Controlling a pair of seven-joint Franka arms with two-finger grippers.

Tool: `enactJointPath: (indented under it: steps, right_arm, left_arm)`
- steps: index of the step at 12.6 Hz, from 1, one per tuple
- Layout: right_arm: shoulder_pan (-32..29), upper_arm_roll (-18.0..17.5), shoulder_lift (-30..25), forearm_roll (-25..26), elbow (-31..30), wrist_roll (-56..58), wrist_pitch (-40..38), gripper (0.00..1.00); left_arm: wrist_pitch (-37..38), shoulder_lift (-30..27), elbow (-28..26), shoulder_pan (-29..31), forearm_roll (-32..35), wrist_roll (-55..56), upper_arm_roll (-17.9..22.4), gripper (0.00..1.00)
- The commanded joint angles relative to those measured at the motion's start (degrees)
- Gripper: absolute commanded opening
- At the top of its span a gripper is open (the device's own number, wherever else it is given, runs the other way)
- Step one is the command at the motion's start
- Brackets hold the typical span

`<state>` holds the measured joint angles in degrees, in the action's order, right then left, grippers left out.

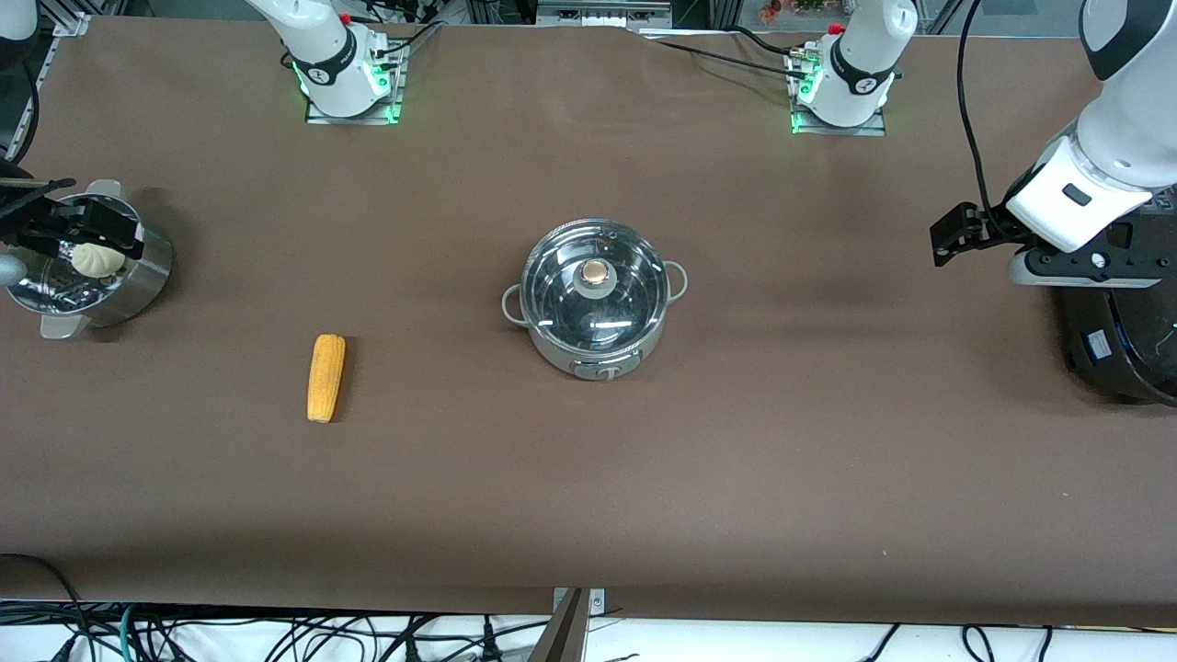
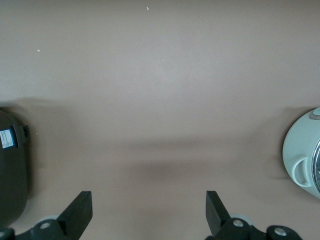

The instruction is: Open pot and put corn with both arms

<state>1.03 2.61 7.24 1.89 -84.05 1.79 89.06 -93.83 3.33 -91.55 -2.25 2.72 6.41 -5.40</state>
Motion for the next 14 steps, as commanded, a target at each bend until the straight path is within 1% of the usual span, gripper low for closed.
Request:
enactJointPath:
  steps: [1, 8, 11, 14]
  right_arm:
    - [-0.59, -0.59, 0.58, 0.05, 1.52, 0.41, -0.38, 1.00]
    - [-0.68, -0.59, 0.58, 0.14, 1.52, 0.41, -0.47, 1.00]
    - [-0.68, -0.59, 0.58, 0.05, 1.52, 0.41, -0.47, 1.00]
    - [-0.68, -0.59, 0.58, 0.05, 1.52, 0.41, -0.47, 1.00]
  left_arm:
    - [0.75, -1.13, -0.74, -0.13, -1.22, 0.10, 0.47, 1.00]
    - [0.84, -0.95, -0.47, 0.23, -1.22, -0.25, 0.65, 1.00]
    - [0.84, 0.71, 2.07, -0.04, -0.96, 0.01, 0.65, 1.00]
    - [0.84, 0.80, 2.16, 0.05, -0.78, 0.01, 0.65, 1.00]
